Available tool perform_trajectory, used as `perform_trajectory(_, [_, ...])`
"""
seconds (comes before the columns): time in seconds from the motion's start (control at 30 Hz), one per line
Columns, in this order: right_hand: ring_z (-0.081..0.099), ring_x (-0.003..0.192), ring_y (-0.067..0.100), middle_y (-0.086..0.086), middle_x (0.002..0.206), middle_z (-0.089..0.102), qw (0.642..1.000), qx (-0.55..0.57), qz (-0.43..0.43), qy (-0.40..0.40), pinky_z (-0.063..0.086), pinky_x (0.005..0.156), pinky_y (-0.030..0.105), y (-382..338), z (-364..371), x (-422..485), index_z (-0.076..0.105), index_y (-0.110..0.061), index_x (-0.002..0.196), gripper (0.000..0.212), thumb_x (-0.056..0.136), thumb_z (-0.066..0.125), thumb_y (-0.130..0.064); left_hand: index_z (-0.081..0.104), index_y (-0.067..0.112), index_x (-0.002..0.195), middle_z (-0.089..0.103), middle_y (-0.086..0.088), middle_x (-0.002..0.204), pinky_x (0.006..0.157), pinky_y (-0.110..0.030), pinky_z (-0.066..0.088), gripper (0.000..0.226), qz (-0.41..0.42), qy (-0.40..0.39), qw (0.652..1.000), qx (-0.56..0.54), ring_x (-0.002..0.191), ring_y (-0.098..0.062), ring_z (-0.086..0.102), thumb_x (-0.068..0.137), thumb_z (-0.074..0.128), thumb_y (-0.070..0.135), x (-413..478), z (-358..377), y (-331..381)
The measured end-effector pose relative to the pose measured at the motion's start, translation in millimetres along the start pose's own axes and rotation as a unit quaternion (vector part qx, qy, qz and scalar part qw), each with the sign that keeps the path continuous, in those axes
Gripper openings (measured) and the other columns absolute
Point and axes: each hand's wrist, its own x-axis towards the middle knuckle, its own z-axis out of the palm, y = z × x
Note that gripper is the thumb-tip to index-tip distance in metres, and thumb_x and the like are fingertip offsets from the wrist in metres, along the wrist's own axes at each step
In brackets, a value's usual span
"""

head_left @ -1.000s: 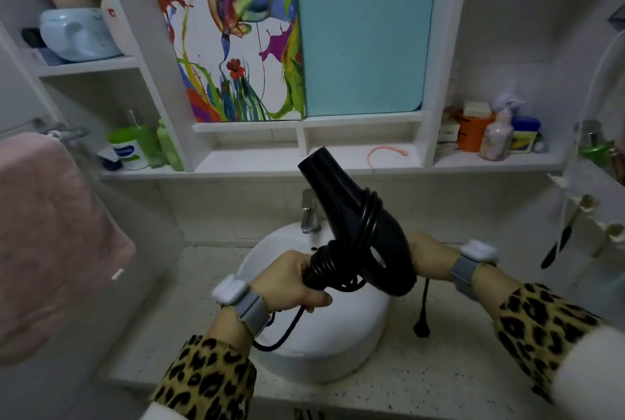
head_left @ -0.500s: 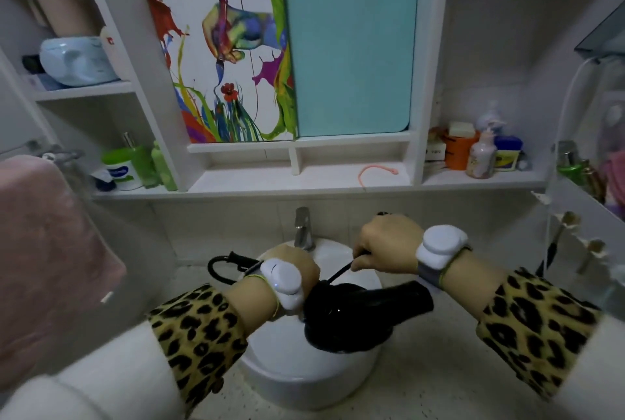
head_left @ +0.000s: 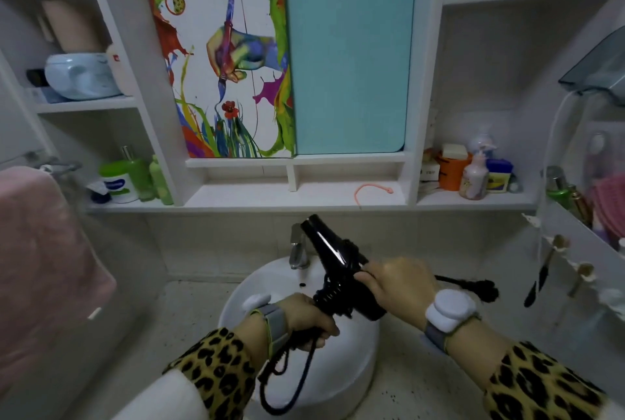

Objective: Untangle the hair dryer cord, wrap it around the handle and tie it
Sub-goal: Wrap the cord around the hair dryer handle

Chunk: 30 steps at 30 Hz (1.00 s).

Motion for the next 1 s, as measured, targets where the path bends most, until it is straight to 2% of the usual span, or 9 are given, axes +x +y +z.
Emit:
perform_trajectory(0.13, [0.065,0.071,0.012,-0.012,0.075,0.071,0.968,0.241,0.07,0.015,0.048,0.062,0.028,7,13,-19,0.073,-0.028,0.098,0.024,0.095,0.053,-0.04,0.067,0.009,0.085,0.063,-0.005,0.067,0.05,-0.023,0.045,0.006,0.063,-0.067,0.972,-0.215,0.057,-0.015,0.062,0.082,0.072,0.01,-3,23,0])
perform_trajectory(0.3, [0.059,0.056,0.001,-0.006,0.06,0.066,0.826,0.519,0.209,0.073,0.047,0.057,0.014,3,17,-26,0.072,-0.027,0.086,0.01,0.089,0.065,-0.02,0.071,0.009,0.093,0.072,-0.011,0.092,0.07,-0.028,0.057,0.01,0.118,-0.125,0.895,-0.411,0.075,-0.019,0.07,0.085,0.065,0.005,-10,49,13])
perform_trajectory(0.4, [0.062,0.059,0.009,0.0,0.066,0.07,0.726,0.623,0.266,0.118,0.052,0.06,0.023,-1,20,-25,0.068,-0.018,0.084,0.002,0.086,0.069,-0.018,0.078,0.018,0.093,0.073,-0.004,0.114,0.099,-0.036,0.048,0.019,0.156,-0.096,0.9,-0.395,0.108,-0.016,0.067,0.077,0.068,0.014,-10,59,23])
perform_trajectory(0.47, [0.063,0.063,0.015,0.006,0.072,0.073,0.672,0.665,0.293,0.144,0.053,0.064,0.029,-5,23,-25,0.067,-0.011,0.082,0.01,0.086,0.068,-0.02,0.079,0.021,0.095,0.074,0.0,0.111,0.093,-0.031,0.049,0.026,0.173,-0.067,0.906,-0.38,0.107,-0.011,0.066,0.071,0.068,0.019,-12,66,31])
perform_trajectory(0.53, [0.064,0.068,0.021,0.016,0.08,0.074,0.612,0.712,0.308,0.152,0.053,0.066,0.033,-10,24,-25,0.068,-0.005,0.08,0.015,0.085,0.069,-0.02,0.079,0.021,0.093,0.075,0.002,0.094,0.07,-0.022,0.054,0.027,0.197,-0.044,0.905,-0.375,0.087,-0.007,0.07,0.069,0.068,0.019,-12,73,37])
perform_trajectory(0.6, [0.067,0.07,0.025,0.018,0.077,0.072,0.581,0.737,0.318,0.135,0.055,0.065,0.033,-12,24,-26,0.068,-0.002,0.079,0.022,0.077,0.071,-0.024,0.077,0.016,0.092,0.074,0.0,0.085,0.06,-0.019,0.053,0.028,0.212,-0.024,0.895,-0.392,0.078,-0.012,0.07,0.065,0.07,0.019,-11,77,41])
perform_trajectory(0.77, [0.07,0.088,0.033,0.024,0.091,0.072,0.484,0.812,0.316,0.083,0.052,0.076,0.039,-16,32,-30,0.074,-0.002,0.082,0.017,0.089,0.062,-0.012,0.069,0.012,0.116,0.069,-0.001,0.122,0.086,-0.031,0.052,0.044,0.237,-0.045,0.844,-0.478,0.1,-0.015,0.067,0.073,0.064,0.018,-2,87,55])
perform_trajectory(0.9, [0.066,0.101,0.038,0.024,0.1,0.071,0.466,0.831,0.301,0.044,0.049,0.093,0.047,0,36,-27,0.075,-0.002,0.092,0.027,0.076,0.071,-0.023,0.067,0.006,0.11,0.068,-0.008,0.125,0.079,-0.03,0.055,0.035,0.246,-0.086,0.821,-0.508,0.095,-0.016,0.07,0.077,0.062,0.016,-3,91,62])
perform_trajectory(1.0, [0.067,0.088,0.036,0.027,0.095,0.07,0.55,0.786,0.283,0.006,0.051,0.087,0.047,16,39,-30,0.075,-0.003,0.09,0.052,0.063,0.083,-0.046,0.07,0.001,0.113,0.074,-0.009,0.106,0.061,-0.026,0.055,0.044,0.233,-0.093,0.825,-0.507,0.077,-0.018,0.071,0.075,0.062,0.021,-4,94,64])
